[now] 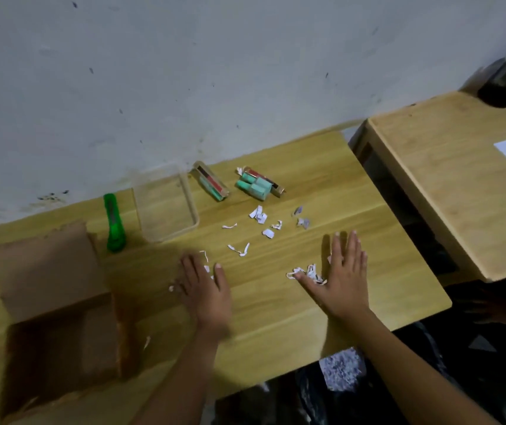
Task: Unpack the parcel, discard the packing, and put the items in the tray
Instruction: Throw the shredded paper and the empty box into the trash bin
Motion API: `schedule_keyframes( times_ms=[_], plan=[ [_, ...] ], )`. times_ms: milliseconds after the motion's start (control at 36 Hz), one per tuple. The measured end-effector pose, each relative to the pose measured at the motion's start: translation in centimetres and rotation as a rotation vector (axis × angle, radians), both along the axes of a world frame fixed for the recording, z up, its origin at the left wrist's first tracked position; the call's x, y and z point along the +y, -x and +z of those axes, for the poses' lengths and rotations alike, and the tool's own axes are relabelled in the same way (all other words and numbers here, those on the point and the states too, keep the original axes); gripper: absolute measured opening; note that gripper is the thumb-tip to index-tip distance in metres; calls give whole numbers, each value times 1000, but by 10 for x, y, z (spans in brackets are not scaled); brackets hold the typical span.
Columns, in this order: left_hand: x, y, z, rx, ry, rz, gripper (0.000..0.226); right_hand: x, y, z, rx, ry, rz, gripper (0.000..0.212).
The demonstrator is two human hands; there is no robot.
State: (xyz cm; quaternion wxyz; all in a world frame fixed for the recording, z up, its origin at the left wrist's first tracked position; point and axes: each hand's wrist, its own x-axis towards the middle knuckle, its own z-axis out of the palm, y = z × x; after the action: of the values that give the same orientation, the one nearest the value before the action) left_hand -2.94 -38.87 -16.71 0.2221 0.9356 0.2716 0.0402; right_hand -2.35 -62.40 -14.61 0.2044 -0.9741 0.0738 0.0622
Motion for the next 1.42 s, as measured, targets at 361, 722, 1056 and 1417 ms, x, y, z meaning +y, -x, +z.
schedule_keyframes(
  times_ms=[361,722,1056,1417],
  plan=[
    [-34,-24,-1,-165,175,-336,56,24,-84,-9,-80,-146,480,101],
    [8,25,8,-415,151,-454,31,63,-83,-1,-193,-427,708,70],
    [42,75,0,-98,-114,165,63,115,-93,-6,-81,-164,884,77],
    [30,67,-2,19,-104,68,64,79,-56,1,-110,-313,1064,30]
  ],
)
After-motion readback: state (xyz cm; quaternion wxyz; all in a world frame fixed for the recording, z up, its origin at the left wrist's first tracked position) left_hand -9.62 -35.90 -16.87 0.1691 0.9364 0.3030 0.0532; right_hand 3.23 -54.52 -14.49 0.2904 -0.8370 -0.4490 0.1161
